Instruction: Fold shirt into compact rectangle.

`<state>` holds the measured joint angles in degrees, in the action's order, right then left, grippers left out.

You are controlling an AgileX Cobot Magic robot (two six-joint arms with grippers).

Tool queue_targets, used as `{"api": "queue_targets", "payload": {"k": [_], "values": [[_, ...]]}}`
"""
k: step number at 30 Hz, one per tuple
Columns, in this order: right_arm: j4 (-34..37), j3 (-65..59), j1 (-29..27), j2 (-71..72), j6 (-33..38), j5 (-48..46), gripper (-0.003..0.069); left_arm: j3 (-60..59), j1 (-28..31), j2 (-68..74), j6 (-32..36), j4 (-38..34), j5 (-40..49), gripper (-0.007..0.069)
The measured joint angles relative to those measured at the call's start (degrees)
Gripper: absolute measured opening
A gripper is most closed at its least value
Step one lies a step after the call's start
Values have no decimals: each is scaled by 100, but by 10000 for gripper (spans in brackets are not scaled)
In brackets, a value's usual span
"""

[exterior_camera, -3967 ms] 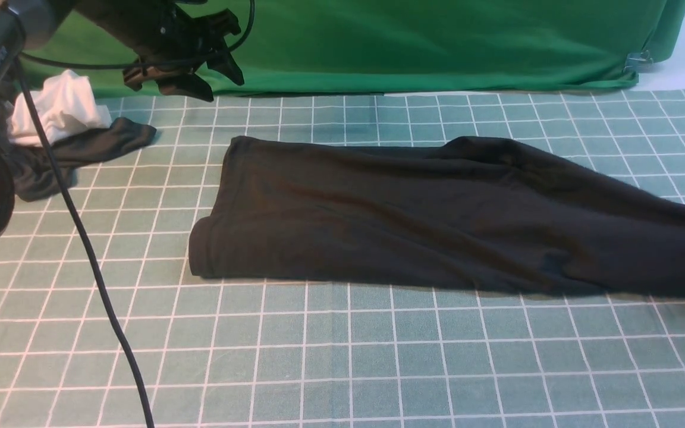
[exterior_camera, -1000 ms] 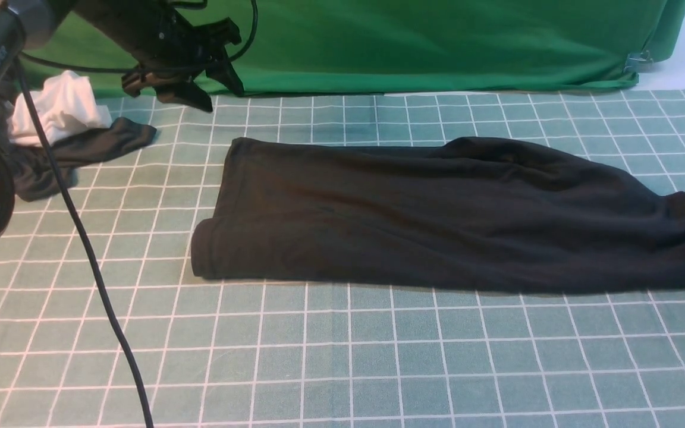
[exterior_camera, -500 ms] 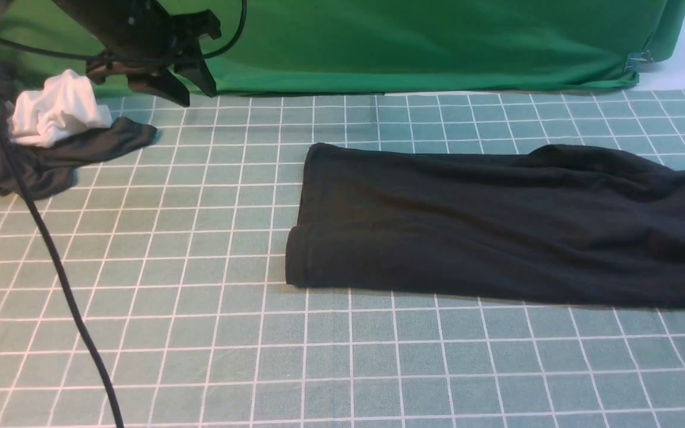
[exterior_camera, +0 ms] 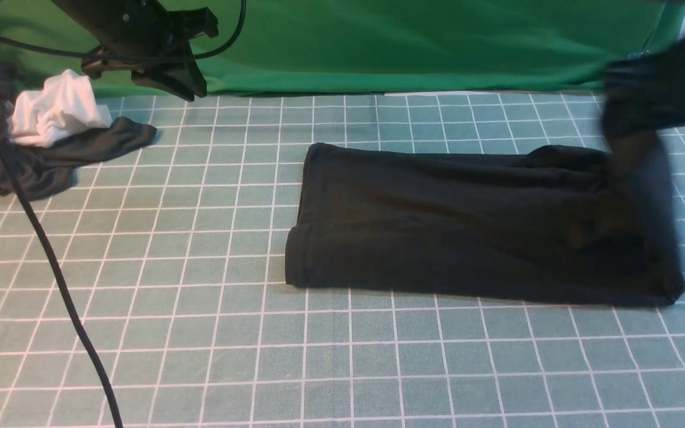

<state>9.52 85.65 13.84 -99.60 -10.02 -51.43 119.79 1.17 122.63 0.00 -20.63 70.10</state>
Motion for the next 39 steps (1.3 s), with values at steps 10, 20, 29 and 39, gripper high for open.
{"api": "queue_targets", "payload": {"k": [10, 20, 29, 39], "values": [[265, 5, 1897, -911, -1145, 1987, 57, 0, 0, 0, 0, 5, 0, 64], [665, 5, 2477, -1686, -1251, 3658, 113, 0, 0, 0, 0, -1, 0, 76], [732, 5, 2631, -2081, -1213, 4224, 431, 0, 0, 0, 0, 6, 0, 85], [736, 5, 1836, -702, 446, 2085, 197, -7, -50, -163, 0, -595, 1, 97]]}}
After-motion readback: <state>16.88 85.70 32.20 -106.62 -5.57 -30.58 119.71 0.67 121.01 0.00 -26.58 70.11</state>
